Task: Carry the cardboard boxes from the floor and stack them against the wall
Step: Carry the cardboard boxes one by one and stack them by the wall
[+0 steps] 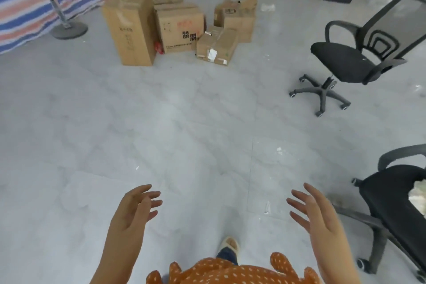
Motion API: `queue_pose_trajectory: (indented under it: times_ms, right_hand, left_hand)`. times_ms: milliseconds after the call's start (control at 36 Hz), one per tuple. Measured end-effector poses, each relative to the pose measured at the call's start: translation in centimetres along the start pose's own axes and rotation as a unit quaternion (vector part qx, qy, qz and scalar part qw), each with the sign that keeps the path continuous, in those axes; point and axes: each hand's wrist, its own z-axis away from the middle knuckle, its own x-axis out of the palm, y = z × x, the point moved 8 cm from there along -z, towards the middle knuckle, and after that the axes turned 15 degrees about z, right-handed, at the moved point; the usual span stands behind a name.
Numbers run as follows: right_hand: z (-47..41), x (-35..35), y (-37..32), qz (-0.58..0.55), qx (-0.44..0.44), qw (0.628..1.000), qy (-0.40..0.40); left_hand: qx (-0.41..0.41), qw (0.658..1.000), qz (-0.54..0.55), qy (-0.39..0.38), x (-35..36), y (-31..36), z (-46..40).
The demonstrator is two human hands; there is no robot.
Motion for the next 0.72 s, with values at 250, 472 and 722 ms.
queue_pose_trajectory:
  times_ms: [250, 472, 722]
  right_hand:
    - [-14.6, 0.8, -3.0, 0.006, 0.02, 0.999, -0.039]
    - [-29.5, 3.8, -5.9, 0.0, 0.05, 0.999, -0.015]
    - [-46.2, 8.1, -15.2, -0.023, 0.057, 0.998, 0.017]
  left_hand:
    - [-0.022, 1.0, -0.006, -0.007, 11.6, 1.1, -10.7]
    - [-0.038, 0.999, -0.017, -0.004, 19.4, 1.6, -25.3]
    - [-0.016, 0.997, -0.006, -0.077, 31.3, 8.7, -44.3]
